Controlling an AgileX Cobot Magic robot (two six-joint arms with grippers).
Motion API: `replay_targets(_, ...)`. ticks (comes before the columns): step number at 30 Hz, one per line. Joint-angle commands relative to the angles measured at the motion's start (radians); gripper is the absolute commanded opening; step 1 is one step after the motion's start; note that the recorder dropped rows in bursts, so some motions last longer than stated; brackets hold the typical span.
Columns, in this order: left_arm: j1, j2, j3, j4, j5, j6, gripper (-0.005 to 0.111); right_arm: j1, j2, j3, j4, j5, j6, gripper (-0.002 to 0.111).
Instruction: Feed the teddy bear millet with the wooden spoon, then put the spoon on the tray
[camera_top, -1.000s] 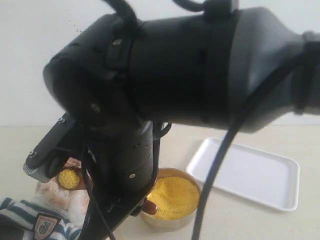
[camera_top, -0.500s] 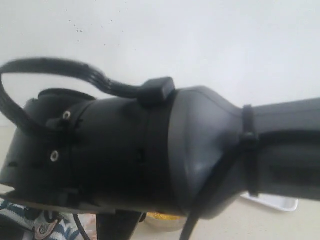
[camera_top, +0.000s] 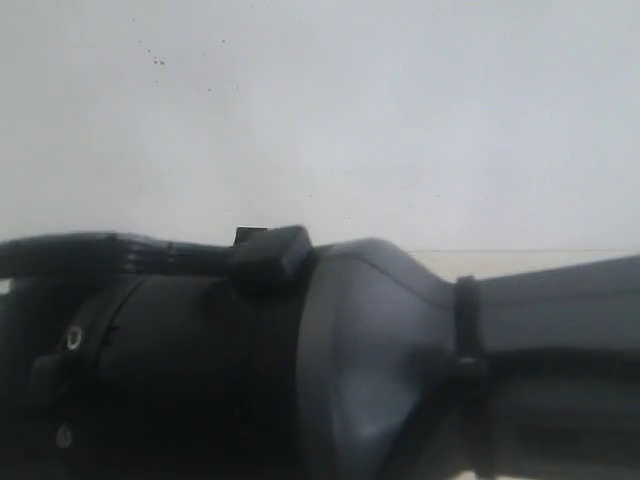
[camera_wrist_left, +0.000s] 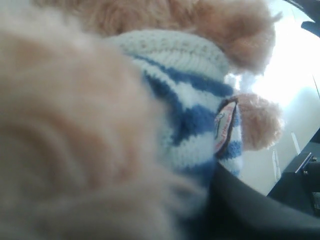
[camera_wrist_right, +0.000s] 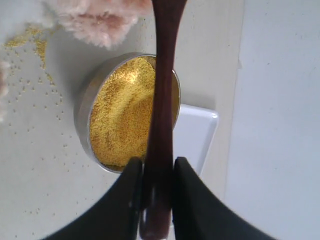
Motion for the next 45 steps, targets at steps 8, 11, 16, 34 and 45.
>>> replay_targets(8, 0.003, -0.011, 0.001, -0.014, 0.018, 0.006, 0.004, 0.019, 0.02, 0.054, -0.114, 0.001, 0.042, 0.0)
replay_targets(11, 0.003, -0.011, 0.001, -0.014, 0.018, 0.006, 0.004, 0.035, 0.018, 0.118, -0.126, 0.001, 0.076, 0.0)
replay_targets(16, 0.003, -0.011, 0.001, -0.014, 0.018, 0.006, 0.004, 0.036, 0.004, 0.13, -0.19, 0.001, 0.127, 0.0)
replay_targets(34, 0.003, -0.011, 0.001, -0.014, 0.018, 0.006, 0.004, 0.049, -0.062, 0.132, -0.227, 0.001, 0.222, 0.0)
replay_targets(45, 0.003, -0.011, 0.001, -0.014, 0.018, 0.006, 0.004, 0.058, -0.059, 0.175, -0.275, 0.001, 0.21, 0.0)
